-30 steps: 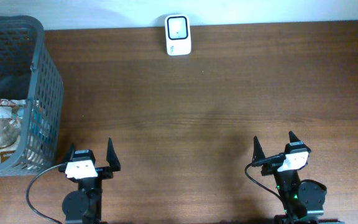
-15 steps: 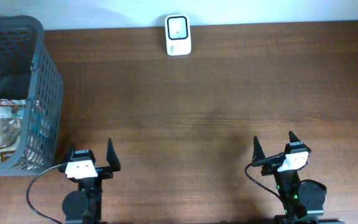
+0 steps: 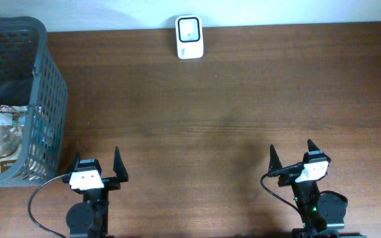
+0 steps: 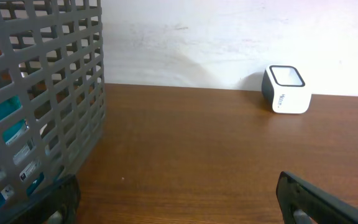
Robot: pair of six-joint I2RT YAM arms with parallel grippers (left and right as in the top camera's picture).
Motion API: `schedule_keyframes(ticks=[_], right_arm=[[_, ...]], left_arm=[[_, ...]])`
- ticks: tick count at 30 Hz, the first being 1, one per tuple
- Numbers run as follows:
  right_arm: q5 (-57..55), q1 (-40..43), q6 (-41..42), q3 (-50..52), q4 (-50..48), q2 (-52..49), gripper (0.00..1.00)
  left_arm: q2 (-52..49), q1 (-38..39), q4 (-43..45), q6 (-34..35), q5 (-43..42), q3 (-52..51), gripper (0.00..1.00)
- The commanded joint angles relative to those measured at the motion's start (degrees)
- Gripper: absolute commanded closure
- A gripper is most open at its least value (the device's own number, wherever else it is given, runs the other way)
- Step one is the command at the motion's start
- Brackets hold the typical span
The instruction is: Scan the item barcode
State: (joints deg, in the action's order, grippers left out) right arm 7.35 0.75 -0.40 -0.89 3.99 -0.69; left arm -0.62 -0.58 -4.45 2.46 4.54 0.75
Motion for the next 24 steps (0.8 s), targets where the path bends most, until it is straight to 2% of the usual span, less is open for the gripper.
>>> schedule_keyframes(ticks=[1,6,9,12,14,21,24], right_arm=[[-0.33,-0.04,-0.02,0.57,-0.02,0.48,0.02],[-0.33,-0.04,-0.02,0.57,-0.02,0.48,0.02],[-0.33,-0.04,-0.02,0.57,-0.02,0.48,0.02],[-0.33,-0.04,-0.02,0.57,-0.02,0.48,0.02],[-0.33,-0.04,-0.02,0.57,-0.02,0.48,0.02],[-0.33,-0.04,-0.02,0.57,-0.02,0.48,0.02],[-0.33,-0.04,0.00,0.57,-0.02,0.48,0.02]], left_arm=[[0.33,-0.35,0.09,0.33,0.83,-0.24,0.01],[0.33,-0.33,0.15,0.61,0.11,-0.22,0.01],[0.33,-0.28,1.97,2.34,-15.21,-0.22,0.01],[0.33,-0.28,7.23,2.32,-34.95,-0.22,0.01],[0.33,-0.28,10.25,2.27,-42.27,-0.22,0.01],[0.33,-0.28,25.18,2.25,-48.28,0.02,0.01],[0.33,-0.35,26.69,-0.04,-48.17,2.47,0.01]])
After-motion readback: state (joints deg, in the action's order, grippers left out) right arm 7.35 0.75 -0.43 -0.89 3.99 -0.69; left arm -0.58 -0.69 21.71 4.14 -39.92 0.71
